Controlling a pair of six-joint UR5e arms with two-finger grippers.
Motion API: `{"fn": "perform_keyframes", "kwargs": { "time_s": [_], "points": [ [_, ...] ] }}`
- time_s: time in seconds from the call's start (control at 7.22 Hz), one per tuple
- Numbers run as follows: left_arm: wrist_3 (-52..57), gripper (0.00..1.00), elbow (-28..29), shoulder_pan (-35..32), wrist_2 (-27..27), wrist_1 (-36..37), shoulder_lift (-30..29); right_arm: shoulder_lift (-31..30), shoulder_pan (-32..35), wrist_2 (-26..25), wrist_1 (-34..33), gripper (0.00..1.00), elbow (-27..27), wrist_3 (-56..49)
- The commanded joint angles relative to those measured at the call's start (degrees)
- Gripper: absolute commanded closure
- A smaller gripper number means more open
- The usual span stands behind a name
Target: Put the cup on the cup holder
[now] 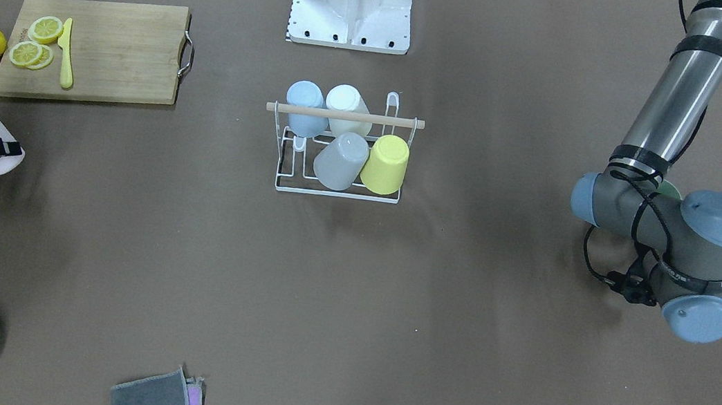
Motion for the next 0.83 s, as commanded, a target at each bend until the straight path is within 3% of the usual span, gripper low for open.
{"fn": "perform_keyframes", "kwargs": {
  "time_s": [0.0,0.28,0.69],
  "points": [
    [0.02,0.03,0.09,0.19,0.0,0.01,0.13,-0.73,-0.11,6.11,7.03,0.66,-0.06,-0.13],
    [0.02,0.03,0.44,0.46,0.0,0.18,0.21,-1.88,0.5,9.45,12.49,0.69,-0.5,-1.09],
    [0.02,0.03,0.79,0.46,0.0,0.53,0.22,-4.51,0.94,26.98,20.93,0.68,-0.24,-1.62]
  ]
}}
